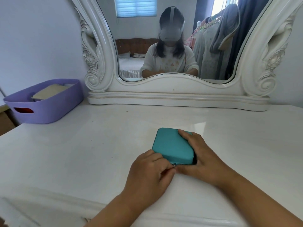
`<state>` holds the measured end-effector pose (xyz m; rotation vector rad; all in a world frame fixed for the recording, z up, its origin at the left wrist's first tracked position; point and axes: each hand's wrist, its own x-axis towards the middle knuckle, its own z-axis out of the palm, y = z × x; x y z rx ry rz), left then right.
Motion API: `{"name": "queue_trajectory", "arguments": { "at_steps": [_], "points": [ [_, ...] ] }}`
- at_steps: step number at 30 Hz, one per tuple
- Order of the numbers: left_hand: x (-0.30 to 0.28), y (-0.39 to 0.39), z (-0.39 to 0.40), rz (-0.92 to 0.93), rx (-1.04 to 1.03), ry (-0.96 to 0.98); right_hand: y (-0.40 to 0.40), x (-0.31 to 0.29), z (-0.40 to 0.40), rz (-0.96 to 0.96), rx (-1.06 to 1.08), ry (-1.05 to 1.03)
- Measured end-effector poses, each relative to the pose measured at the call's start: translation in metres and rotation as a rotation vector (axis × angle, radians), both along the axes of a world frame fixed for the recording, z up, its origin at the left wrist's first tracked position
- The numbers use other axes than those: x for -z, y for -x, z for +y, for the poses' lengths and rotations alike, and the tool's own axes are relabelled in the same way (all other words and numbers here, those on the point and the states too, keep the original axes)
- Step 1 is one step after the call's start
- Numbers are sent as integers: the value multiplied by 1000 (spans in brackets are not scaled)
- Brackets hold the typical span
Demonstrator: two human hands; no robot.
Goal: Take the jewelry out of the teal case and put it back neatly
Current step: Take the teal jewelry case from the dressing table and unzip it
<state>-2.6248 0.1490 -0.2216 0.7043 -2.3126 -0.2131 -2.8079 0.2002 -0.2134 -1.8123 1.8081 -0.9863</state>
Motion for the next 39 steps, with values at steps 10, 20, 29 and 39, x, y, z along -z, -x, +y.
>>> {"name": "queue_trajectory", "arguments": {
  "at_steps": [10, 20, 29, 39],
  "points": [
    [3, -2, -6, 160, 11, -318, -13, 2, 5, 299, -159, 396],
    [-9, -7, -22, 152, 142, -568, -14, 7, -1, 350, -167, 395],
    [-20, 6, -67, -107, 317, -841, -7, 5, -1, 338, -259, 388],
    [-13, -8, -78, -60, 294, -814, 20, -1, 19, 524, -160, 335]
  ]
}}
